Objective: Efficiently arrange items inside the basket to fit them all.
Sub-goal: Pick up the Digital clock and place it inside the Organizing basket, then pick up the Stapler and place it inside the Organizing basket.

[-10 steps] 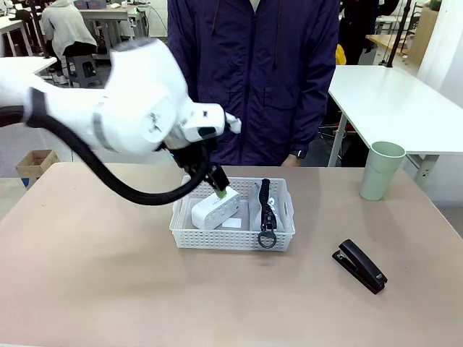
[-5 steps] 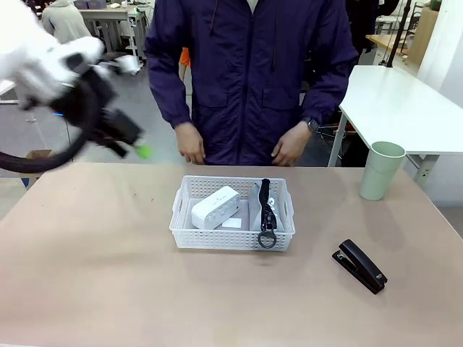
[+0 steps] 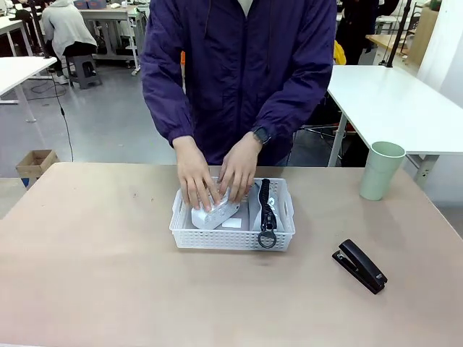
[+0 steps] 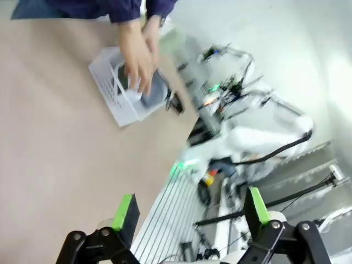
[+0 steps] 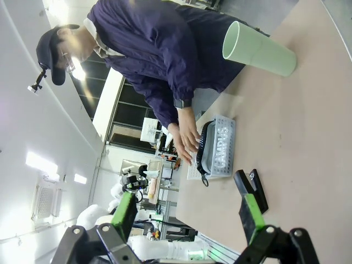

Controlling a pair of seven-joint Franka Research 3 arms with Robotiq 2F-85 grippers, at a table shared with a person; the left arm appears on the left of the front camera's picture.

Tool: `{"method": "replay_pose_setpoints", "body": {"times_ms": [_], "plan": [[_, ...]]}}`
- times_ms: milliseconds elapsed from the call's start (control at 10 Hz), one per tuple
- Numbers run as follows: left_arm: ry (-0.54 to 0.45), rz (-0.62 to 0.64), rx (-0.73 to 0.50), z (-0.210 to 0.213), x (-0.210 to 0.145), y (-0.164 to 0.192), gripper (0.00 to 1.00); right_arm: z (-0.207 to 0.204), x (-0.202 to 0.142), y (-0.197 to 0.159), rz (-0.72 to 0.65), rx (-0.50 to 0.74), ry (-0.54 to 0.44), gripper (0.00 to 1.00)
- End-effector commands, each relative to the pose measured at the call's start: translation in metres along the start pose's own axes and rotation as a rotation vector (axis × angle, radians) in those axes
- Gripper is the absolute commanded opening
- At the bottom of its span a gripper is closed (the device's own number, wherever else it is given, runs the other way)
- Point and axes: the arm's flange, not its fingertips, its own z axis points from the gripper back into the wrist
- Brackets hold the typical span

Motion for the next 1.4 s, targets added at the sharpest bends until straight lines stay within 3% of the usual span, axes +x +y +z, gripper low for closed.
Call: {"method": "replay_pose_setpoints", "body": {"times_ms": [0, 100, 200, 1300], "plan": [[-0.069, 0.047, -0.145, 0.012, 0.002, 0.062, 1.00, -0.002, 0.001, 0.002, 0.030, 0.022, -0.019, 1.00], [-0.055, 0.098, -0.106, 0.012, 0.001, 0.067, 1.00, -0.002, 0.001, 0.002, 0.030, 0.022, -0.019, 1.00], [-0.077, 0.037, -0.081, 0.010, -0.022, 0.035, 1.00, -0.002, 0.001, 0.002, 0.030, 0.022, -0.019, 1.00], [-0.077, 0.037, -0.081, 0.010, -0.022, 0.035, 1.00, -0.002, 0.001, 0.002, 0.030, 0.022, -0.019, 1.00]]}}
